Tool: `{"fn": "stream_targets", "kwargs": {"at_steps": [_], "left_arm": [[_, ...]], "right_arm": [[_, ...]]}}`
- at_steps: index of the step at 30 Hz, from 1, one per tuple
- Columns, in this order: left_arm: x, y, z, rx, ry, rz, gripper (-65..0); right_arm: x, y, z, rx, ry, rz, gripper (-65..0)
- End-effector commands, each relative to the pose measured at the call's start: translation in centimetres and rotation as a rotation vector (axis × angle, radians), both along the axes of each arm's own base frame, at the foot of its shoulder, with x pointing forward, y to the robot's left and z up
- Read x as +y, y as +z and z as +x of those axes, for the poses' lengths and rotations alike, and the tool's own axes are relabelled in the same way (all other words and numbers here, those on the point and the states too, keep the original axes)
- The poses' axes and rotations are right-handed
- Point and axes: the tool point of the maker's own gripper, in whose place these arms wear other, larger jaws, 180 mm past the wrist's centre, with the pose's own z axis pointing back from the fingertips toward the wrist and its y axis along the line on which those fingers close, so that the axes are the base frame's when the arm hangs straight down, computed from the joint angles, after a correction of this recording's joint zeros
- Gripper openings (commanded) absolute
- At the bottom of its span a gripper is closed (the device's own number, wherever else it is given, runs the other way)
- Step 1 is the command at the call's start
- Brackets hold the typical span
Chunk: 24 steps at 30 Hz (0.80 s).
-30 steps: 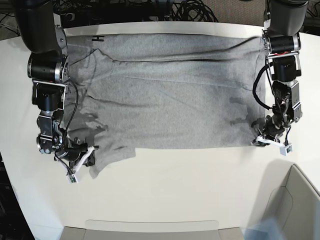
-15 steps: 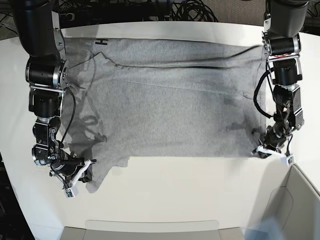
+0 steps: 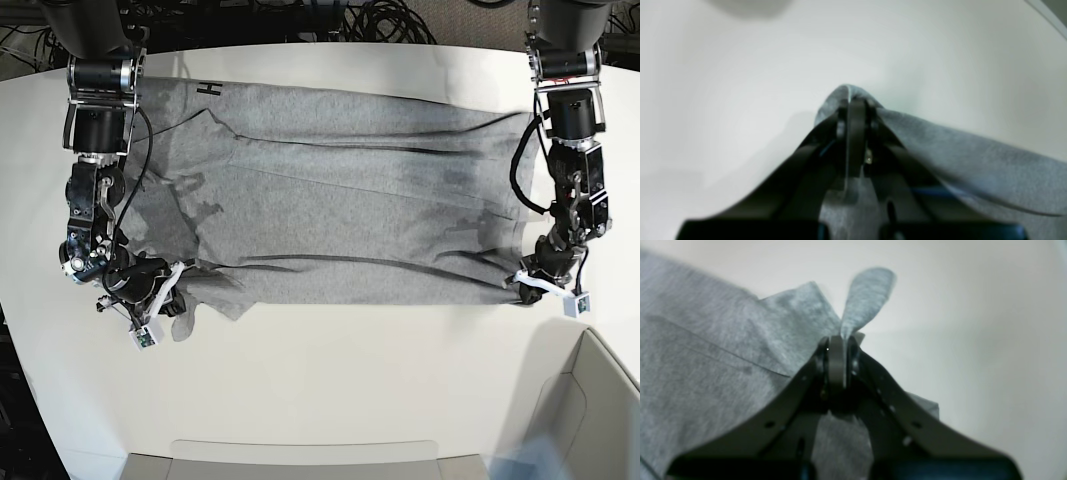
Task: Fold the T-shirt properly
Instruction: 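Lift the hem corners and fold them toward the collar with both grippers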
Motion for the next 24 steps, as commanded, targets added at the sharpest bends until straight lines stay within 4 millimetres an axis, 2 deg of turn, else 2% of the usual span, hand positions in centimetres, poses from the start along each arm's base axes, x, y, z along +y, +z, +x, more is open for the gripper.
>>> {"fn": "stream_targets", "kwargs": {"at_steps": [1, 3, 6, 12, 18, 24], "left_arm": [[0.8, 2.1, 0.7, -0.052, 0.003, 0.022, -65.0], [0.8, 2.2, 0.2, -0.032, -0.014, 0.035, -65.0], [0.5, 2.2, -0.4, -0.023, -0.033, 0.047, -65.0], [2.7, 3.3, -2.2, -0.041, 0.024, 0.039, -65.0], [2.3, 3.9, -3.6, -0.017, -0.006, 0.058, -65.0], [1.2, 3.4, -5.3, 0.031, -0.049, 0.075, -65.0]], "right_arm": [[0.4, 2.6, 0.8, -0.076, 0.006, 0.03, -65.0], [0.6, 2.7, -0.3, -0.081, 0.007, 0.041, -65.0], [-0.3, 3.4, -1.4, -0.095, -0.02, 0.037, -65.0], [-2.2, 4.5, -3.9, -0.109, -0.066, -0.012, -65.0], [-3.8, 5.5, -6.4, -0.141, -0.11, -0.047, -65.0], [-3.2, 5.6, -9.4, -0.152, -0.099, -0.052, -65.0]]}}
